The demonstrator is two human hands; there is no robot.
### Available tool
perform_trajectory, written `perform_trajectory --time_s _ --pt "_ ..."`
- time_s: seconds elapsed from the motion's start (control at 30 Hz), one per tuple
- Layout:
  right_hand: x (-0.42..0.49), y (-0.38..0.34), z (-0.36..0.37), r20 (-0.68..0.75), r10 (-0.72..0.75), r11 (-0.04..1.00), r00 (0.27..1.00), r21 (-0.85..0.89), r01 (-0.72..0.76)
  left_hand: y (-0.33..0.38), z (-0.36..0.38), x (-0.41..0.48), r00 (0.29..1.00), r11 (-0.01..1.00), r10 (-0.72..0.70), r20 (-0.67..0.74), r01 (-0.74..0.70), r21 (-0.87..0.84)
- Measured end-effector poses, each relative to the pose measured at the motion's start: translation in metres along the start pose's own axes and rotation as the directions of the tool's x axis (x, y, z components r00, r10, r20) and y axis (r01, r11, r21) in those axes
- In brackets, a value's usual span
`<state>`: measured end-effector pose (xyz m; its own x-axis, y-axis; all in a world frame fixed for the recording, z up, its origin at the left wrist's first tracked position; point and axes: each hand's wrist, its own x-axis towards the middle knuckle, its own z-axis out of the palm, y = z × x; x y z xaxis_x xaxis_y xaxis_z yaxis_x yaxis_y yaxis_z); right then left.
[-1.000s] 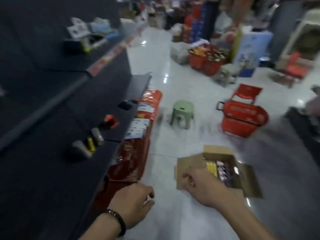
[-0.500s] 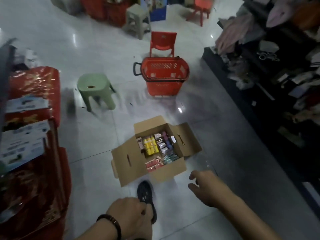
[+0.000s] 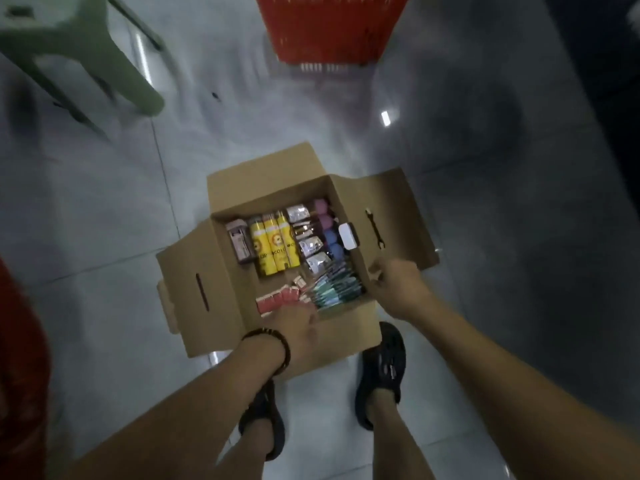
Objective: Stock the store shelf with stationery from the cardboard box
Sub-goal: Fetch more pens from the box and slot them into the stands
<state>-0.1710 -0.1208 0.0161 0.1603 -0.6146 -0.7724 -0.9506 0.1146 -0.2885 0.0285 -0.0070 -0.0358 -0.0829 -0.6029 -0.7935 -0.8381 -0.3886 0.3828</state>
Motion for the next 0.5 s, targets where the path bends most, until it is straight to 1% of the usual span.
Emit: perform_trajectory --time_s 0.03,0.07,0.1,0.13,0.17,0.2,0.23,0.3,0.4,0.5 --pt "0.030 0.012 0.010 -0.018 0.001 1.000 1.000 0.019 -0.001 -0.005 0.021 0.036 0.997 0.996 -0.081 -0.017 0.080 -0.041" --pt "0.056 0.023 0.020 -0.036 -0.002 0.999 0.999 0.035 0.003 -0.002 0.031 0.061 0.996 0.996 -0.085 -0.034 0.085 0.002" --pt "0.079 0.033 0.031 -0.049 0.002 0.999 0.999 0.047 0.000 0.003 0.039 0.086 0.997 0.997 -0.082 0.004 0.082 0.000" --pt "0.099 0.043 0.039 -0.065 0.013 0.998 0.998 0.065 -0.009 0.009 0.047 0.110 0.993 0.992 -0.117 -0.020 0.115 -0.048" --pt "0.114 0.052 0.047 -0.084 0.034 0.996 0.996 0.086 -0.026 0.009 0.056 0.133 0.994 0.994 -0.105 -0.043 0.104 -0.016" --pt "0.128 0.060 0.054 -0.112 0.050 0.993 0.992 0.115 -0.037 0.004 0.067 0.153 0.994 0.995 -0.100 -0.037 0.098 -0.035" --pt "0.139 0.067 0.061 -0.148 0.054 0.989 0.987 0.143 -0.032 0.002 0.074 0.173 0.995 0.996 -0.092 -0.039 0.092 -0.006" --pt "0.154 0.077 0.074 -0.181 0.032 0.979 0.983 0.203 0.005 -0.002 0.089 0.204 0.993 0.994 -0.111 -0.047 0.112 0.018" --pt "0.161 0.090 0.084 -0.169 -0.003 0.958 0.986 0.281 0.051 -0.006 0.107 0.238 0.991 0.988 -0.107 -0.075 0.114 0.103" --pt "0.166 0.099 0.082 -0.146 0.020 0.932 0.989 0.360 0.035 -0.008 0.115 0.246 0.991 0.978 -0.106 -0.086 0.119 0.170"
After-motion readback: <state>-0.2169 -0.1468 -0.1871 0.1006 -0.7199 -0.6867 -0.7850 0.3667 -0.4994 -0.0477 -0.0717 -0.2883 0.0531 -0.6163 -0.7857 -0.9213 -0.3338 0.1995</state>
